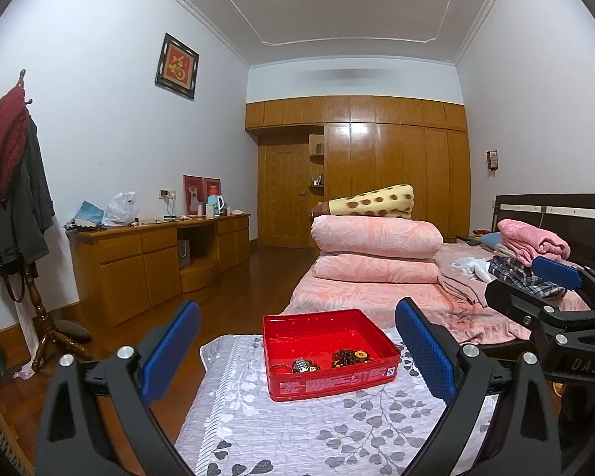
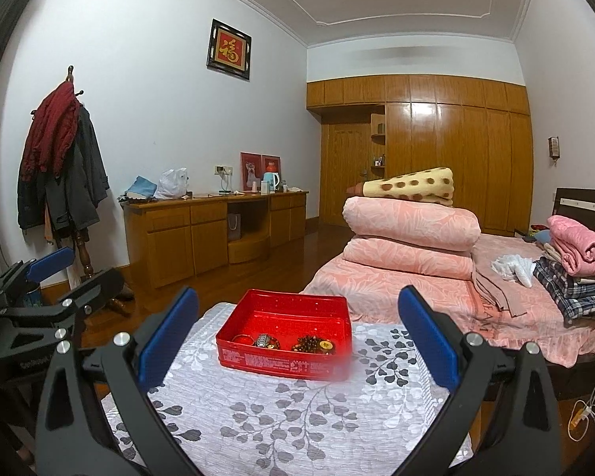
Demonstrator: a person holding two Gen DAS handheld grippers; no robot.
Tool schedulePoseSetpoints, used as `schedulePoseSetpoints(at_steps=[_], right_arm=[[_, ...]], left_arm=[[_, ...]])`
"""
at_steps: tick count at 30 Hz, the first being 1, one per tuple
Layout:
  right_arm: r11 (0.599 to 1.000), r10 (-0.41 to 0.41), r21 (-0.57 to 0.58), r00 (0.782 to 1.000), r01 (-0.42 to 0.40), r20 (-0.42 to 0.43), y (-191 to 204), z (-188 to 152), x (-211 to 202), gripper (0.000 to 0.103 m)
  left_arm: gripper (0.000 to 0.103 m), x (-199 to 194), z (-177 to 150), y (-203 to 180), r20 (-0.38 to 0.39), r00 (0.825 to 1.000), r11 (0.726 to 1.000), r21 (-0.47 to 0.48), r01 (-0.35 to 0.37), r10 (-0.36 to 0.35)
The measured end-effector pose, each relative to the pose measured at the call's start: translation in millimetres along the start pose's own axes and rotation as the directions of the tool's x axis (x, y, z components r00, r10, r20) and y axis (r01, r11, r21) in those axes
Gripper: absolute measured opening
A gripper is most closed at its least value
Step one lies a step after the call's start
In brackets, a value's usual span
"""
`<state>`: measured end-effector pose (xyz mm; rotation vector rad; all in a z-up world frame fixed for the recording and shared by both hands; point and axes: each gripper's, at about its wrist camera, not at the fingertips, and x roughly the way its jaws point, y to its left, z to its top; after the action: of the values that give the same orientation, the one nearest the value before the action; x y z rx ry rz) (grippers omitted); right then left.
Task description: Organize jewelry
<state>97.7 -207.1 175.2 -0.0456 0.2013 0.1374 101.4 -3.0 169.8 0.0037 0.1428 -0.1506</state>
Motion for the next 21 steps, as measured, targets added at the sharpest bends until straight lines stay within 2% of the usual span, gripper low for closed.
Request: schedulePoseSetpoints(at_steps=[21], right_arm=[[1.000, 0.000, 0.000, 1.000, 0.000, 0.001, 1.7, 1.1, -1.0, 0.098]], left_arm=[[0.097, -3.7, 1.2, -0.3, -0.004, 1.000, 1.000, -0.005, 0.001, -0.001]])
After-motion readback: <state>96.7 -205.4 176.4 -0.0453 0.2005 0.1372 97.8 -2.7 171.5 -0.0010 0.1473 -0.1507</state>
